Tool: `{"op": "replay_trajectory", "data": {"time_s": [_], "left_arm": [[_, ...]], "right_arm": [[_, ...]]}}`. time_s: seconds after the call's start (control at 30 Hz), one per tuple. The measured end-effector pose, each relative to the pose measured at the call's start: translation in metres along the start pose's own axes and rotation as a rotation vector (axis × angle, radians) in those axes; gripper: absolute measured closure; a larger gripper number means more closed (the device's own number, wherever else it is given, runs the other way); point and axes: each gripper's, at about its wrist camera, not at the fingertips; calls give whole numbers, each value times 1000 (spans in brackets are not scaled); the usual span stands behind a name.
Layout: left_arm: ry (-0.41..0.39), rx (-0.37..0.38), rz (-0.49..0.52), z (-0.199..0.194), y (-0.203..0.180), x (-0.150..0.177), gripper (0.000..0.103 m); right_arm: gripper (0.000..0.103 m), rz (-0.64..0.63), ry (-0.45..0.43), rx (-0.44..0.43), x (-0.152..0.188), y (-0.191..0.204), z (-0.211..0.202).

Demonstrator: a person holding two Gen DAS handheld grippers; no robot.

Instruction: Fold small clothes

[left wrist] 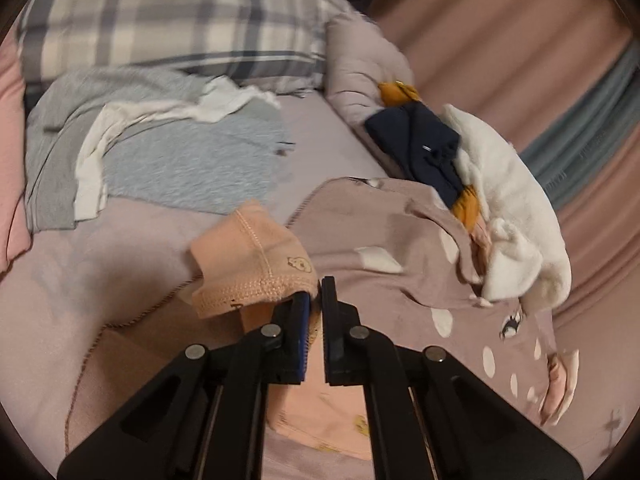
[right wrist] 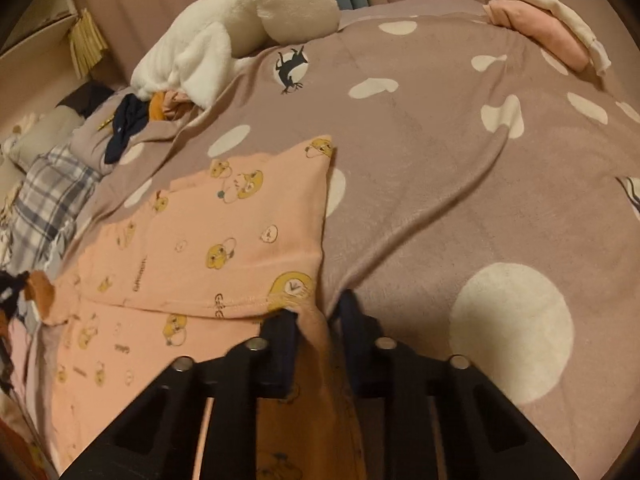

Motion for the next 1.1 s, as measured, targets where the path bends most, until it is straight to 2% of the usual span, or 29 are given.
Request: {"op": "replay_trajectory", "data": {"time_s": [0.1,0.2,0.27,0.33,0.47,0.73,0.9,0.97,1.1], "left_arm": [[-4,37,43,-7,-29,6,101],[-18,58,84,-11,-58,12,101],[-13,97,108,-14,-81,19,101],[-3,143,119,-15,-102,29,101],[33,222,154,-13,-144,57,101],[132,332,237,0,-214,121,101],[201,376,194,17,-240,156,102],[257,405,159,28,-250,172,102],[277,401,137,36,-264,197,102]], "right_arm": [[86,36,-15,-39,1,-4,1],[88,129,-26,-140,6,-24,4],[92,203,-34,-218,10,-39,4],[93,234,-40,-256,12,-42,5],[93,203,-41,-225,11,-33,2],[93,245,-50,-286,11,-43,6],[93,265,-56,-318,12,-47,8],[94,269,-58,-324,13,-47,7],[95,285,-63,-351,15,-51,8]]}}
Point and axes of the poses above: each gripper's, at about its wrist camera, not at the fingertips, and z roughly the way its jaws point, y to its left, x to its underside, and after that the axes turned 4 degrees about -z, right-handed
